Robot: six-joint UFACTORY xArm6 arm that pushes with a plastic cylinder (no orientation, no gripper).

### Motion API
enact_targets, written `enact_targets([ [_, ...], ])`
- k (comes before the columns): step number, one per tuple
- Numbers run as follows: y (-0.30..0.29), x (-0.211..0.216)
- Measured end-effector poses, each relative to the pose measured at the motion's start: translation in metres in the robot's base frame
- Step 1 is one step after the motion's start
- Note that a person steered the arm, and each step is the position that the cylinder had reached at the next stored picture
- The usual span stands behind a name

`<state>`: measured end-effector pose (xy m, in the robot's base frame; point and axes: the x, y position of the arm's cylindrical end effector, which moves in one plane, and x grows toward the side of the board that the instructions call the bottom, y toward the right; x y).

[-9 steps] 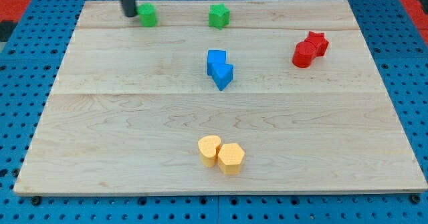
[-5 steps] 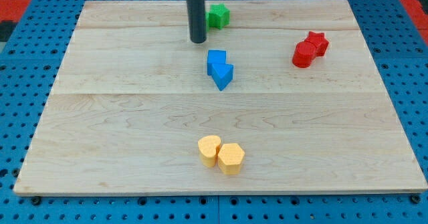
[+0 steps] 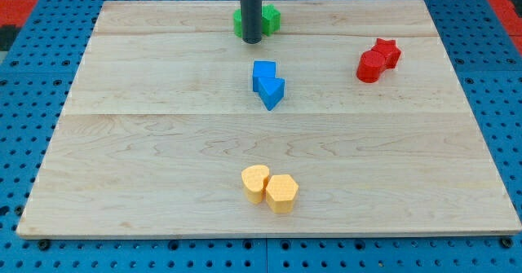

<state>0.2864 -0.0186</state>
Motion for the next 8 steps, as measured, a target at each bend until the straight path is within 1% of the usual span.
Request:
enact_targets([
  [8, -0.0039, -0.0047],
])
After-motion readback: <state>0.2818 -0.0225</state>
